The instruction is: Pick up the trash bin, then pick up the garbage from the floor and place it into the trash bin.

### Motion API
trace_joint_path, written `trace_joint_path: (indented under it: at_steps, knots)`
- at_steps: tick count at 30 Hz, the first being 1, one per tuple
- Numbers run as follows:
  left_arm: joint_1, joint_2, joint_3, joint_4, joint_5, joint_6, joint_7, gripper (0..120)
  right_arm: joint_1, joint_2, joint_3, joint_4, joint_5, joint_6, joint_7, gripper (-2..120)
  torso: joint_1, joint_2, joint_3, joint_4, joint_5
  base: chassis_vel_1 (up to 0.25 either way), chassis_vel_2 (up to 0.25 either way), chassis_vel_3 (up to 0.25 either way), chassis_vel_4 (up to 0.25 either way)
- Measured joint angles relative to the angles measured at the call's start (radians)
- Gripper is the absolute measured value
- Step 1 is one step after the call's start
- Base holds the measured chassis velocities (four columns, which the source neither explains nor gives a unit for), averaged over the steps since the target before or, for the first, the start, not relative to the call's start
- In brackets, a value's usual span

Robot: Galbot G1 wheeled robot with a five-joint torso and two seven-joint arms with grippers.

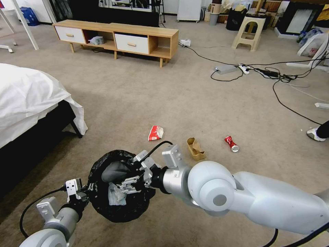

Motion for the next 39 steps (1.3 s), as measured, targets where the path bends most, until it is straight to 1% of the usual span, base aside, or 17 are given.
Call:
trace_joint_path:
  at_steps: [6, 12, 14, 15, 17, 18, 20, 24, 27, 30, 32, 33, 34, 35, 37, 38, 39]
  knots:
    - [0.002, -0.003, 0.000, 0.000, 0.004, 0.000, 0.000, 1, 0.001, -0.006, 0.010, 0.006, -0.008, 0.003, -0.010, 81, 0.000, 0.000, 0.000, 0.0000, 0.0000, 0.000, 0.000, 0.000, 0.000]
    - [0.001, -0.005, 0.004, 0.000, 0.011, 0.000, 0.001, 1, -0.010, -0.033, 0.047, 0.022, -0.028, 0.016, -0.029, 82, 0.000, 0.000, 0.000, 0.0000, 0.0000, 0.000, 0.000, 0.000, 0.000]
    - [0.000, 0.001, 0.005, -0.003, 0.011, 0.000, 0.001, 1, -0.026, -0.053, 0.076, 0.030, -0.046, 0.025, -0.041, 86, 0.000, 0.000, 0.000, 0.0000, 0.0000, 0.000, 0.000, 0.000, 0.000]
    - [0.000, 0.001, 0.005, -0.003, 0.011, 0.000, 0.001, 1, -0.026, -0.053, 0.076, 0.030, -0.046, 0.025, -0.041, 86, 0.000, 0.000, 0.000, 0.0000, 0.0000, 0.000, 0.000, 0.000, 0.000]
    - [-0.002, 0.019, 0.006, -0.005, 0.007, -0.001, 0.001, 1, -0.051, -0.073, 0.110, 0.037, -0.068, 0.035, -0.050, 88, 0.000, 0.000, 0.000, 0.0000, 0.0001, 0.000, 0.000, 0.000, 0.000]
    - [-0.002, 0.019, 0.006, -0.005, 0.007, -0.001, 0.001, 1, -0.051, -0.073, 0.110, 0.037, -0.068, 0.035, -0.050, 88, 0.000, 0.000, 0.000, 0.0000, 0.0001, 0.000, 0.000, 0.000, 0.000]
    - [-0.006, 0.041, 0.006, -0.005, -0.003, -0.001, 0.001, 1, -0.082, -0.094, 0.141, 0.039, -0.101, 0.045, -0.061, 91, 0.000, 0.000, 0.000, 0.0001, 0.0000, 0.000, 0.000, 0.000, 0.000]
    - [-0.011, 0.058, 0.006, -0.005, -0.011, -0.003, 0.001, 1, -0.118, -0.113, 0.175, 0.043, -0.120, 0.051, -0.067, 93, 0.000, 0.000, 0.000, 0.0000, 0.0001, 0.000, 0.000, 0.000, 0.000]
    - [-0.016, 0.077, 0.010, -0.004, -0.017, -0.008, 0.000, 1, -0.184, -0.153, 0.227, 0.052, -0.161, 0.060, -0.082, 96, 0.000, 0.000, 0.000, -0.0001, 0.0000, 0.000, 0.000, 0.000, 0.000]
    - [-0.017, 0.082, 0.013, -0.003, -0.017, -0.009, 0.000, 1, -0.217, -0.168, 0.254, 0.053, -0.184, 0.064, -0.089, 96, 0.000, 0.000, 0.000, 0.0000, 0.0000, 0.000, 0.000, 0.000, 0.000]
    - [-0.019, 0.091, 0.017, -0.002, -0.017, -0.011, 0.001, 1, -0.285, -0.204, 0.320, 0.059, -0.222, 0.069, -0.101, 96, 0.000, 0.000, 0.000, 0.0001, 0.0001, 0.000, 0.000, 0.000, 0.000]
    - [-0.019, 0.091, 0.017, -0.002, -0.017, -0.011, 0.001, 1, -0.285, -0.204, 0.320, 0.059, -0.222, 0.069, -0.101, 96, 0.000, 0.000, 0.000, 0.0001, 0.0001, 0.000, 0.000, 0.000, 0.000]
    - [-0.024, 0.096, 0.021, -0.002, -0.019, -0.011, 0.002, 1, -0.334, -0.228, 0.372, 0.064, -0.241, 0.070, -0.110, 96, 0.000, 0.000, 0.000, 0.0002, 0.0001, 0.000, 0.000, 0.000, 0.000]
    - [-0.024, 0.096, 0.021, -0.002, -0.019, -0.011, 0.002, 1, -0.334, -0.228, 0.372, 0.064, -0.241, 0.070, -0.110, 96, 0.000, 0.000, 0.000, 0.0002, 0.0001, 0.000, 0.000, 0.000, 0.000]
    - [-0.034, 0.104, 0.027, -0.002, -0.022, -0.011, 0.003, 1, -0.430, -0.264, 0.473, 0.073, -0.281, 0.070, -0.134, 97, 0.000, 0.000, 0.000, 0.0001, 0.0001, 0.000, 0.000, 0.000, 0.000]
    - [-0.034, 0.104, 0.027, -0.002, -0.022, -0.011, 0.003, 1, -0.430, -0.264, 0.473, 0.073, -0.281, 0.070, -0.134, 97, 0.000, 0.000, 0.000, 0.0001, 0.0001, 0.000, 0.000, 0.000, 0.000]
    - [-0.037, 0.107, 0.030, -0.002, -0.023, -0.010, 0.005, 1, -0.479, -0.279, 0.519, 0.077, -0.299, 0.071, -0.142, 97, 0.000, 0.000, 0.000, 0.0000, 0.0002, 0.000, 0.000, 0.000, 0.000]
